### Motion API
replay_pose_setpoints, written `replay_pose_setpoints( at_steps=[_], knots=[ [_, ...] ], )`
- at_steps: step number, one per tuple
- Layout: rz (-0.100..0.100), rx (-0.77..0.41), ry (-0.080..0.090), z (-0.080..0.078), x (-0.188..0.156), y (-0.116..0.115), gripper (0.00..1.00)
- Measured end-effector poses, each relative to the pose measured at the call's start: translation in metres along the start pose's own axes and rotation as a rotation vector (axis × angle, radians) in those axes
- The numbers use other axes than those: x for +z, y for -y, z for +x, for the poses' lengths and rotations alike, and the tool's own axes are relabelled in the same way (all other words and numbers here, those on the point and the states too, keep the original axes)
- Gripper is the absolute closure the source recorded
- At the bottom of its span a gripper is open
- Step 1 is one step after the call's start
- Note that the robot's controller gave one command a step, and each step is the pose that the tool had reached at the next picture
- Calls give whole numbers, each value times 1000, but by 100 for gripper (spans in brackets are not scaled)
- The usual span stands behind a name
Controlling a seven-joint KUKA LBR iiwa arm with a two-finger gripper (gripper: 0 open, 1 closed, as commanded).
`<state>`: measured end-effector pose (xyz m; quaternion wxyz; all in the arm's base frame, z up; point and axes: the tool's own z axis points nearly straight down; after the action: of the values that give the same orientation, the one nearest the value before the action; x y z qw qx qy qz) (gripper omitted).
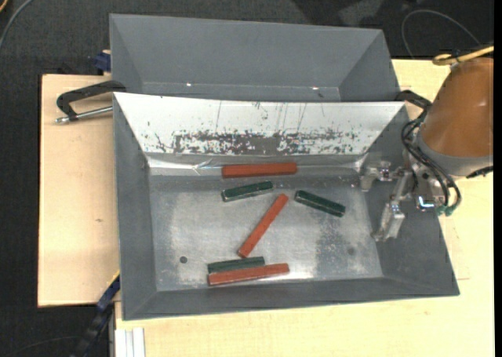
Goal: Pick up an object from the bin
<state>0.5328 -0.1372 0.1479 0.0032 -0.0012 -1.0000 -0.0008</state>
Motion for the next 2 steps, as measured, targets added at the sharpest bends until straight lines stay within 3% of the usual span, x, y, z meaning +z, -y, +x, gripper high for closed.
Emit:
replay_pose_setpoints(
  at_steps=[1,2],
  knots=[
    [-1,-126,7,-45,72,-28,0],
    [2,-125,10,-46,69,-26,100]
  ],
)
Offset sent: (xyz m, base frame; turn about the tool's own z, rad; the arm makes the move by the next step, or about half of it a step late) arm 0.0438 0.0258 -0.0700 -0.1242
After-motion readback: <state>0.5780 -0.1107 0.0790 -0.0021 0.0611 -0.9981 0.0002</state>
